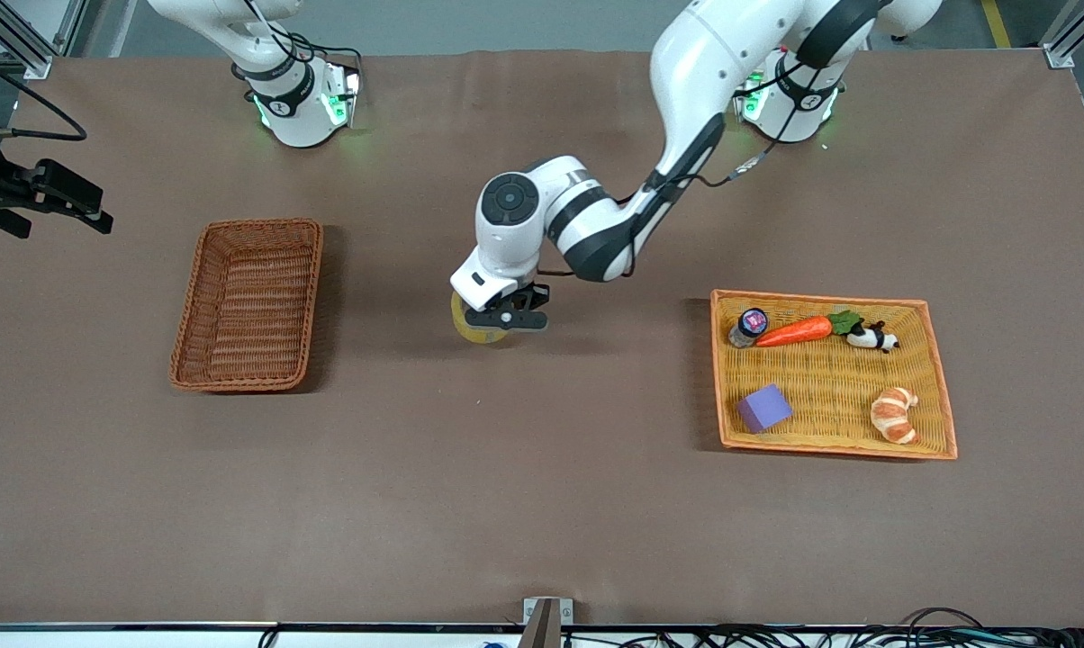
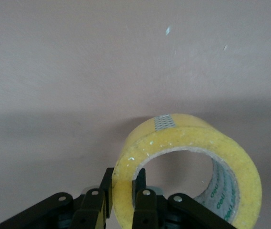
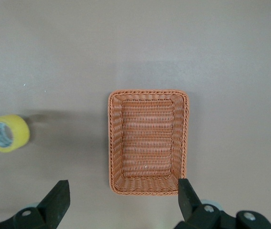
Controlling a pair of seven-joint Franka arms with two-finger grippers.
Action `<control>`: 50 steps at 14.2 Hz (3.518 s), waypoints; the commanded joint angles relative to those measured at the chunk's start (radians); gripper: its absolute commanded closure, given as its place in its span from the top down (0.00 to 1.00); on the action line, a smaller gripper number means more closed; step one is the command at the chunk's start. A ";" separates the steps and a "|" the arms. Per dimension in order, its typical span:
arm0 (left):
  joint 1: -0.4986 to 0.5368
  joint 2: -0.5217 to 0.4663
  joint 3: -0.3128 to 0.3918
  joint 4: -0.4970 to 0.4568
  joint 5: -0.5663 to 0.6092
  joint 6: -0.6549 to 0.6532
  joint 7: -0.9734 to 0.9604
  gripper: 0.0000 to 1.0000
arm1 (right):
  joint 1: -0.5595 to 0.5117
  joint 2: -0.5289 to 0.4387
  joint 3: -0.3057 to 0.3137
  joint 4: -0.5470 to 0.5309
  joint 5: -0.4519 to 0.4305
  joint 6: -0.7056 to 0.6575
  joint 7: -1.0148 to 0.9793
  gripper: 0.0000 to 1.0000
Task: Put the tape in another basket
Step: 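Set the tape down mid-table while the right gripper reaches toward it, then lower the right gripper onto the tape while the left gripper withdraws, then close the right gripper on the tape roll's rim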
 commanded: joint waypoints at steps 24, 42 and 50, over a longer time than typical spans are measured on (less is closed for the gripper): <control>0.552 -0.590 0.056 0.038 0.009 -0.589 0.366 1.00 | 0.422 0.127 0.032 -0.348 0.020 0.419 0.420 1.00; 0.698 -0.880 0.146 -0.231 -0.124 -0.671 0.793 1.00 | 0.502 0.506 0.086 -0.499 -0.136 1.047 0.613 1.00; 0.684 -0.879 0.148 -0.237 -0.127 -0.668 0.810 1.00 | 0.504 0.523 0.091 -0.490 -0.175 1.025 0.634 0.92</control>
